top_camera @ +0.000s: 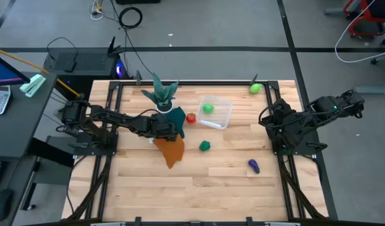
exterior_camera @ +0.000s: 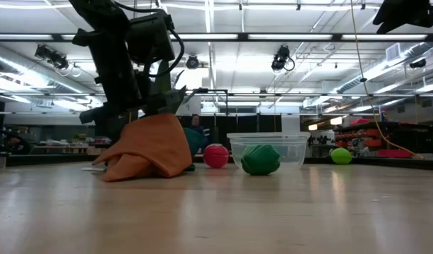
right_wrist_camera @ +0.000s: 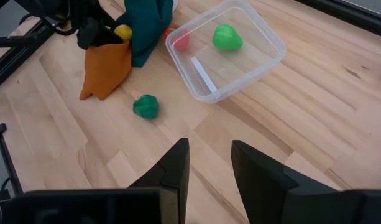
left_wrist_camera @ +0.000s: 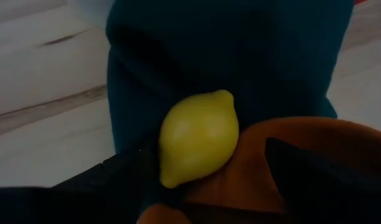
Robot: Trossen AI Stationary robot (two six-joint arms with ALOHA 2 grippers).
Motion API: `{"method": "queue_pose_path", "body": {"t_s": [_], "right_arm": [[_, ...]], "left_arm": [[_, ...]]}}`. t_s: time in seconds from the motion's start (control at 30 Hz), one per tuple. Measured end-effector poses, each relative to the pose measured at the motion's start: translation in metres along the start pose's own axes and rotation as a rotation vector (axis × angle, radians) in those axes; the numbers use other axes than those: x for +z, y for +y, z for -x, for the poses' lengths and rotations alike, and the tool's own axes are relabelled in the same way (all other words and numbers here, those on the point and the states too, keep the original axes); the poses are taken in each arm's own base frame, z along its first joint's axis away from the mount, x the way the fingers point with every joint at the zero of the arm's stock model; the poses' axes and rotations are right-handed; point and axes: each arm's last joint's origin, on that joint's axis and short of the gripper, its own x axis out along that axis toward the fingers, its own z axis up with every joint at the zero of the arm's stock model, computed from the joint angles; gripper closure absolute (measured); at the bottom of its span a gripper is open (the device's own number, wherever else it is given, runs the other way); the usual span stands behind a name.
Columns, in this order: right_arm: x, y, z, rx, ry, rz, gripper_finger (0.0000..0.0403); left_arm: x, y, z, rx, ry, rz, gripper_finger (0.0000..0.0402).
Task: Pick and placing Produce into tupperware
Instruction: Put the yellow lemon into the transparent bin
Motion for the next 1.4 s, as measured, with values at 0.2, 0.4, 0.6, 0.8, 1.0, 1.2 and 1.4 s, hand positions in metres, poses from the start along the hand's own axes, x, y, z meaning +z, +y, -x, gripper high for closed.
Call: {"method": "queue_pose_path", "body": {"t_s": [0.2, 0.4, 0.6, 0.8, 1.0, 1.2, 1.4], "right_arm": [[0.0000, 0.0000, 0.0000, 0.000, 0.000, 0.000, 0.0317], [0.0000, 0.0000, 0.0000, 0.000, 0.000, 0.000, 0.0317], [0.0000, 0.0000, 0.0000, 0.000, 0.000, 0.000, 0.0317], [0.0000, 0.0000, 0.0000, 0.000, 0.000, 0.001, 0.0317], [0.0000, 0.0000, 0.0000, 0.000, 0.000, 0.001, 0.0317], [0.0000, 0.0000, 0.0000, 0.000, 0.000, 0.001, 0.0317], [0.0000, 0.0000, 0.0000, 0.000, 0.000, 0.001, 0.0317]], "left_arm": [[0.0004, -0.0007, 0.0000, -0.006, -0.006, -0.020, 0.0127], [0.0003, -0.0005, 0.0000, -0.004, -0.005, -0.022, 0.0164], [0.0007, -0.0004, 0.0000, 0.001, -0.018, -0.025, 0.0209], [0.0010, -0.0006, 0.0005, 0.000, -0.026, -0.039, 0.0241], [0.0013, -0.0007, 0.0020, -0.007, -0.026, -0.039, 0.0247], [0.0011, -0.0008, 0.0020, -0.009, -0.022, -0.039, 0.0251], [0.0012, -0.0011, 0.0020, -0.011, -0.023, -0.038, 0.0228]]}}
